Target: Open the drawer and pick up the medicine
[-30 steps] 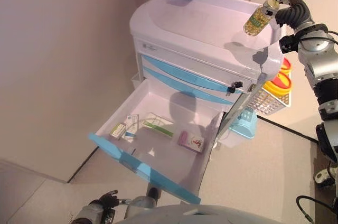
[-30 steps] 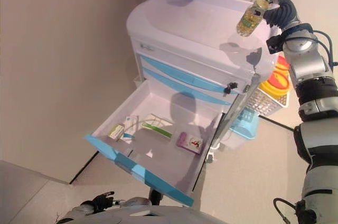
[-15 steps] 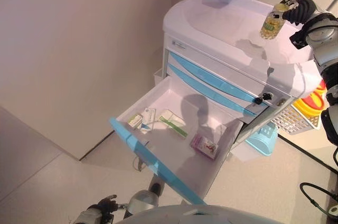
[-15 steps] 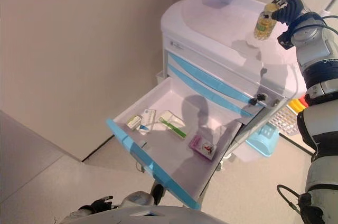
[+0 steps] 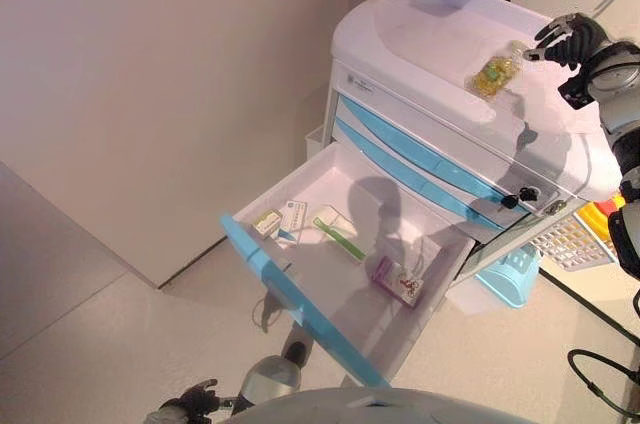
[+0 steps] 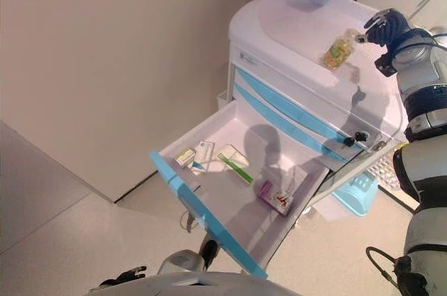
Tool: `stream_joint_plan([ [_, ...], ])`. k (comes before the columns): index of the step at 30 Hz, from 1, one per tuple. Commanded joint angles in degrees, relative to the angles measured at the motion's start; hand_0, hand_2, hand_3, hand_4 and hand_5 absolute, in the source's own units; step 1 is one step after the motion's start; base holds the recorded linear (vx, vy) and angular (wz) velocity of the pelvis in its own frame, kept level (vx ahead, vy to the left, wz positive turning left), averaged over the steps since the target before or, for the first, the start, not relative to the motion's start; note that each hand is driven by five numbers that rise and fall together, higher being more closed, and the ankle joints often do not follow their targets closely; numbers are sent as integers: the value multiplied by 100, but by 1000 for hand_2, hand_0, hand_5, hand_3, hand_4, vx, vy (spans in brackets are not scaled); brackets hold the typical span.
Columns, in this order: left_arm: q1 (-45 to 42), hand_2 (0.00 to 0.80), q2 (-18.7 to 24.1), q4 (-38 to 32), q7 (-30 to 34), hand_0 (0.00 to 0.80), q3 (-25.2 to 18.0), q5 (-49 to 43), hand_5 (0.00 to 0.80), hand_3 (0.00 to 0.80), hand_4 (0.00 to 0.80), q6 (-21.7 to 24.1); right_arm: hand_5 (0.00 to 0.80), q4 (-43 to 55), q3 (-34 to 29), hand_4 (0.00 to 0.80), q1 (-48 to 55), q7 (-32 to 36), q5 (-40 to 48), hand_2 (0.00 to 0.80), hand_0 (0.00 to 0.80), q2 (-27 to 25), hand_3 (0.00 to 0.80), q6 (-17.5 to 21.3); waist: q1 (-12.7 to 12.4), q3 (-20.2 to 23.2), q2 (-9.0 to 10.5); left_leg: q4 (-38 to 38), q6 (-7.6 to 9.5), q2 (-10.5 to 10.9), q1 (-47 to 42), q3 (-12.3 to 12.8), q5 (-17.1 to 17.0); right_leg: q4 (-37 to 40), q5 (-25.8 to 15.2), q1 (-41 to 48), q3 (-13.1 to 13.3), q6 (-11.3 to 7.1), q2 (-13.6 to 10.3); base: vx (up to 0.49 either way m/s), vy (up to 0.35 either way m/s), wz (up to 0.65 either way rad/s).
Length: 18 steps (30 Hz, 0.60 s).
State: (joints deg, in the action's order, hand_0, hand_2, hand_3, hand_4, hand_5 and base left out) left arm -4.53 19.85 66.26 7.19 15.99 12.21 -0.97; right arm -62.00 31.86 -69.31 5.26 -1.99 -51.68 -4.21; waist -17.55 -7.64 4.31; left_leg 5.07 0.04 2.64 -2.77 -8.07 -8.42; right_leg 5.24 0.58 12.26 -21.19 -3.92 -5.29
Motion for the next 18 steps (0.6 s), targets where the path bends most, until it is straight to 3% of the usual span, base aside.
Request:
stream_joint_plan([
  [1, 105, 0, 227, 1, 81, 0, 332, -128, 0, 0, 0, 201, 800, 129, 178, 800, -169, -200, -87, 800, 800, -461, 800, 133, -117, 33, 84, -140, -69, -23, -144, 8, 1016, -491, 223, -418, 197, -121, -234, -36, -25, 1],
  [5, 139, 0, 219, -27, 65, 0, 361, -126, 0, 0, 0, 156, 800, 148, 104, 800, -46, -172, -42, 800, 800, -507, 800, 269, -66, 39, 72, -116, -74, -28, -157, 32, 1015, -465, 202, -428, 234, -139, -236, 0, 0, 0],
  [6, 141, 0, 216, -27, 65, 0, 364, -133, 0, 0, 0, 147, 728, 159, 95, 728, -34, -186, -32, 728, 728, -510, 728, 287, -59, 43, 71, -113, -75, -28, -161, 36, 1016, -462, 200, -428, 240, -141, -237, 0, 0, 0],
  [8, 149, 0, 202, -17, 74, 0, 380, -134, 0, 0, 0, 126, 201, 199, 48, 201, -7, -284, 39, 201, 201, -508, 201, 396, -22, 63, 51, -103, -74, -27, -188, 51, 1026, -452, 198, -424, 266, -147, -241, 0, 0, 0],
  [9, 146, 0, 200, -16, 84, 0, 375, -146, 0, 0, 0, 120, 0, 220, 30, 0, -1, -336, 85, 0, 0, -515, 0, 455, -10, 73, 48, -99, -74, -28, -201, 59, 1027, -445, 195, -417, 274, -148, -240, 0, 0, 0],
  [18, 139, 0, 167, -32, 147, 0, 443, -180, 0, 0, 0, 85, 0, 485, -193, 0, 61, -969, 231, 0, 0, -461, 0, 788, 72, 132, -8, -82, -74, -26, -295, 111, 1054, -406, 177, -368, 350, -160, -231, 0, 0, 0],
])
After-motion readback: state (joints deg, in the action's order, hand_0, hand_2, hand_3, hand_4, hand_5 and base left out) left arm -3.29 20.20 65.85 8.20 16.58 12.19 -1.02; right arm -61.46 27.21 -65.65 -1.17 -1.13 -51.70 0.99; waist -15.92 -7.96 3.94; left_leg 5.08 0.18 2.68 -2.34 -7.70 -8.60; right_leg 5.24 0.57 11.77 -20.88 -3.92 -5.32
